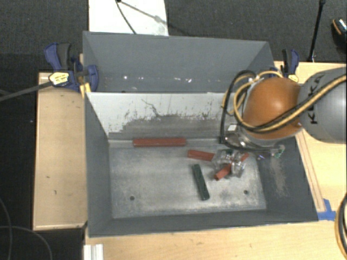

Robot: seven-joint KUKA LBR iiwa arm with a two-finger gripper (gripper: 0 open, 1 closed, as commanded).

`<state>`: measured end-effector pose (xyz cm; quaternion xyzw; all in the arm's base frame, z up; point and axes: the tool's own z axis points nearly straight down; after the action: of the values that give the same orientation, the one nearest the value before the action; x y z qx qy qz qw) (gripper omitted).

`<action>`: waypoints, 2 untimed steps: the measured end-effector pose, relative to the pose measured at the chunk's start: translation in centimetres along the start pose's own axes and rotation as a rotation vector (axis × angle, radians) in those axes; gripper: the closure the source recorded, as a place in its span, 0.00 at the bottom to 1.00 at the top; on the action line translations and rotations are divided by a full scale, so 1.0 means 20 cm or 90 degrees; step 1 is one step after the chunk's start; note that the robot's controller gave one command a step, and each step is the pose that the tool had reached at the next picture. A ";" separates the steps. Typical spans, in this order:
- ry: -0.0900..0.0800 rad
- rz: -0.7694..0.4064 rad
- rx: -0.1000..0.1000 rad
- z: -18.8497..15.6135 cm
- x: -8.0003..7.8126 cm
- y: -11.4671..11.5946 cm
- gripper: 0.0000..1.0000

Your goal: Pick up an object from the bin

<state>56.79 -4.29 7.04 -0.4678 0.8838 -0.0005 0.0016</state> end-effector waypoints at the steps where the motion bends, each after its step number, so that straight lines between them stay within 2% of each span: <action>1: -0.002 -0.036 0.003 -0.60 -0.04 0.06 1.00; 2: 0.000 -0.032 -0.002 -0.58 -0.03 0.07 0.00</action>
Offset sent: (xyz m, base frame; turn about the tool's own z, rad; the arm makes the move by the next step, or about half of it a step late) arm -0.0086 0.0126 0.1155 -0.0585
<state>55.98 -2.98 18.63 -0.4900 0.8717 0.0005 0.0010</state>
